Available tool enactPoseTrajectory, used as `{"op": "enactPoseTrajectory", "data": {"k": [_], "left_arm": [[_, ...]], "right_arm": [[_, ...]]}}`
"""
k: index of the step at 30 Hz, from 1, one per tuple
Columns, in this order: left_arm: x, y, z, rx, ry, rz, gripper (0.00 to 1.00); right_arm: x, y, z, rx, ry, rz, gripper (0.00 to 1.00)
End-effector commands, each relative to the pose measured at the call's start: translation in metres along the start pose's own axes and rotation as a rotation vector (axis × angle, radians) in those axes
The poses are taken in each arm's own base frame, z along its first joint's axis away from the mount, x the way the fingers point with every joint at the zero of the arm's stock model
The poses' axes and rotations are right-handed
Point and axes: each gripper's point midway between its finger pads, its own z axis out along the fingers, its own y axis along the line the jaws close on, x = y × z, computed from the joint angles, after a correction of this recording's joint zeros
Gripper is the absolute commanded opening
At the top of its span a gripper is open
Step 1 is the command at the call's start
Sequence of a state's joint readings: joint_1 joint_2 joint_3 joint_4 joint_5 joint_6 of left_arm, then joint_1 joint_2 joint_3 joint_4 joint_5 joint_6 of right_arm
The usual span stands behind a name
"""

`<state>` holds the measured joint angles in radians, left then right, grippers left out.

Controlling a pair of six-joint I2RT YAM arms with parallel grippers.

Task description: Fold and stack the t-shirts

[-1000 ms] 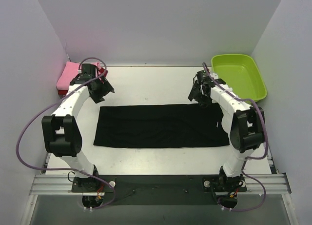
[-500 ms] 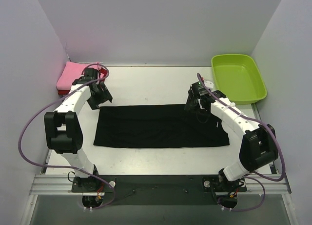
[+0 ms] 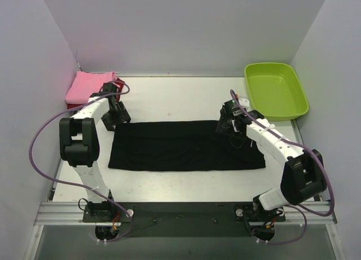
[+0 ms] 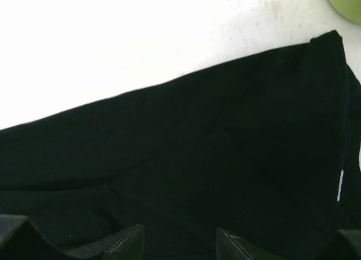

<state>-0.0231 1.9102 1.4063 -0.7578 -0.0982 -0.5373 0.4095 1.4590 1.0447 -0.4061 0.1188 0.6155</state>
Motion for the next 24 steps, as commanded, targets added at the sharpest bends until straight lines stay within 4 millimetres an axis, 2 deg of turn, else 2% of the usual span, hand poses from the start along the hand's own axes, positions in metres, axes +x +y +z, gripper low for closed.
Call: {"op": "enactPoseTrajectory", "data": {"k": [1,8,20,24], "left_arm": [[-0.025,-0.007,-0.002,0.033,-0.071,-0.004,0.76],[-0.023,-0.014,0.005,0.076,-0.058,0.001,0.73],[-0.018,-0.012,0.015,0.068,-0.040,0.002,0.52],[-0.013,-0.009,0.016,0.062,-0.033,0.006,0.33]], "right_arm": [[0.002,-0.009,-0.004,0.024,-0.021,-0.016,0.52],[0.005,-0.008,-0.001,0.022,-0.009,-0.010,0.50],[0.015,-0.011,0.006,0.024,0.012,-0.009,0.44],[0.018,-0.010,0.008,0.022,0.020,-0.009,0.43]]}}
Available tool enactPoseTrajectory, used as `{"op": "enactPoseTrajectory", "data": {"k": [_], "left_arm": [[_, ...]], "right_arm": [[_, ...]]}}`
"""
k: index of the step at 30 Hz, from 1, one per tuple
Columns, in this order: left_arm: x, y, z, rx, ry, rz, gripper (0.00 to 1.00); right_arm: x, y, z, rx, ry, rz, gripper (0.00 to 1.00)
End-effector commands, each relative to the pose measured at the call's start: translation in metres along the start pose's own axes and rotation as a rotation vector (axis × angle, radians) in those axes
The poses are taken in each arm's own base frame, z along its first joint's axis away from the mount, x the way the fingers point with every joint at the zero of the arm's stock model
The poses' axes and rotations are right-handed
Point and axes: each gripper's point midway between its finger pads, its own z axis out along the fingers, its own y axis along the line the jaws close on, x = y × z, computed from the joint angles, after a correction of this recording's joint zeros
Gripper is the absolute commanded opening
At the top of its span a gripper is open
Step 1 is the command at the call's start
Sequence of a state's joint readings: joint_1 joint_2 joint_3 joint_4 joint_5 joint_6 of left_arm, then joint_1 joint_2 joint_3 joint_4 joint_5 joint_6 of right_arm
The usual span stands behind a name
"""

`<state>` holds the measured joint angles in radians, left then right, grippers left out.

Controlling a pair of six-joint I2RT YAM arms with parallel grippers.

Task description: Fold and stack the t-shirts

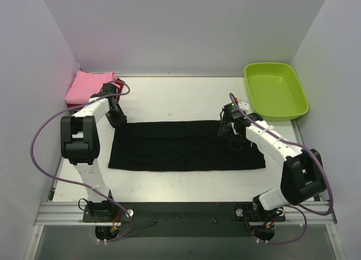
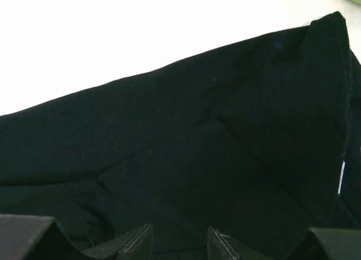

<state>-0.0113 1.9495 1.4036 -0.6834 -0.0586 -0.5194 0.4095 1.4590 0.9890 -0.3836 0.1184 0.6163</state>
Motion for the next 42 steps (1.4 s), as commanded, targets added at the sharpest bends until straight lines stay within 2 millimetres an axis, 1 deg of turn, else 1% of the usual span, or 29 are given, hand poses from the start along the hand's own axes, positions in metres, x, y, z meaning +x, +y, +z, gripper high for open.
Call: {"op": "enactPoseTrajectory", "data": {"k": [1,2,3,5,6,10,11,12,13,14,15,16,18,19,21,22,25,26,28,29,31,33,36,37,38,39,40,41,42], "left_arm": [[-0.006,-0.001,0.001,0.015,-0.023,0.002,0.30],[-0.005,-0.001,0.000,0.015,-0.023,0.002,0.27],[-0.005,-0.001,0.000,0.016,-0.025,0.004,0.19],[-0.005,0.000,-0.001,0.014,-0.022,0.005,0.09],[-0.005,-0.001,-0.002,0.016,-0.025,0.004,0.00],[-0.004,0.001,-0.013,0.014,-0.031,-0.001,0.00],[-0.005,0.002,-0.022,0.017,-0.045,-0.004,0.00],[-0.002,0.005,-0.025,0.010,-0.042,-0.005,0.00],[0.000,0.013,-0.029,-0.003,-0.038,-0.019,0.00],[-0.004,0.019,-0.039,0.005,-0.059,-0.036,0.00],[0.004,0.024,-0.039,-0.001,-0.050,-0.037,0.00],[0.003,0.026,-0.050,0.007,-0.069,-0.039,0.00],[0.011,0.031,-0.055,0.012,-0.068,-0.043,0.00],[0.017,0.034,-0.060,0.019,-0.068,-0.043,0.00],[0.026,0.039,-0.063,0.023,-0.062,-0.040,0.00],[0.035,0.042,-0.065,0.027,-0.055,-0.036,0.00],[0.044,0.045,-0.070,0.041,-0.059,-0.029,0.00],[0.052,0.048,-0.068,0.038,-0.044,-0.028,0.00],[0.059,0.048,-0.069,0.053,-0.038,-0.021,0.00],[0.067,0.051,-0.066,0.049,-0.021,-0.018,0.00],[0.071,0.052,-0.069,0.054,-0.030,-0.008,0.00],[0.079,0.058,-0.068,0.037,-0.012,-0.001,0.00],[0.081,0.062,-0.074,0.022,-0.011,0.010,0.00],[0.080,0.062,-0.079,0.031,-0.024,0.008,0.01],[0.080,0.061,-0.082,0.040,-0.029,0.005,0.07],[0.082,0.060,-0.085,0.056,-0.031,0.002,0.19],[0.079,0.057,-0.095,0.080,-0.063,0.000,0.53],[0.076,0.056,-0.100,0.091,-0.084,-0.002,0.73],[0.076,0.047,-0.106,0.145,-0.089,-0.004,0.85]], "right_arm": [[0.002,-0.002,-0.001,0.002,-0.005,0.001,0.42],[0.003,-0.001,0.000,0.002,-0.003,0.002,0.42],[0.004,-0.002,0.000,0.003,0.000,0.003,0.42],[0.003,-0.001,-0.001,-0.002,-0.002,0.006,0.41],[0.003,-0.001,-0.001,-0.003,-0.003,0.006,0.41],[0.004,-0.002,-0.002,-0.004,-0.006,0.005,0.40],[0.004,-0.002,-0.003,-0.004,-0.006,0.004,0.40],[0.004,-0.002,-0.002,-0.004,-0.006,0.005,0.40],[0.005,-0.003,-0.003,-0.004,-0.004,0.004,0.40],[0.005,-0.003,-0.003,-0.005,-0.006,0.004,0.40],[0.006,-0.002,-0.003,-0.007,-0.005,0.003,0.40],[0.006,-0.003,-0.004,-0.007,-0.007,0.002,0.40],[0.007,-0.003,-0.005,-0.011,-0.004,0.002,0.39],[0.008,-0.003,-0.006,-0.009,-0.003,-0.005,0.39],[0.008,-0.004,-0.007,-0.006,-0.005,-0.009,0.39],[0.008,-0.004,-0.009,-0.007,-0.007,-0.011,0.39],[0.010,-0.005,-0.013,-0.002,-0.009,-0.020,0.39],[0.010,-0.005,-0.014,-0.003,-0.013,-0.023,0.40],[0.011,-0.006,-0.017,0.001,-0.014,-0.029,0.40],[0.012,-0.006,-0.018,0.002,-0.014,-0.035,0.40],[0.013,-0.004,-0.022,-0.001,-0.015,-0.044,0.42],[0.013,-0.004,-0.025,0.004,-0.024,-0.059,0.44],[0.012,-0.004,-0.031,0.009,-0.039,-0.072,0.50],[0.011,-0.003,-0.034,0.004,-0.044,-0.076,0.51],[0.009,-0.002,-0.035,0.003,-0.054,-0.078,0.52],[0.010,0.000,-0.038,-0.004,-0.059,-0.087,0.55],[0.008,0.004,-0.040,-0.015,-0.068,-0.093,0.57],[0.006,0.009,-0.041,-0.027,-0.072,-0.099,0.58],[0.006,0.012,-0.040,-0.026,-0.068,-0.106,0.61]]}}
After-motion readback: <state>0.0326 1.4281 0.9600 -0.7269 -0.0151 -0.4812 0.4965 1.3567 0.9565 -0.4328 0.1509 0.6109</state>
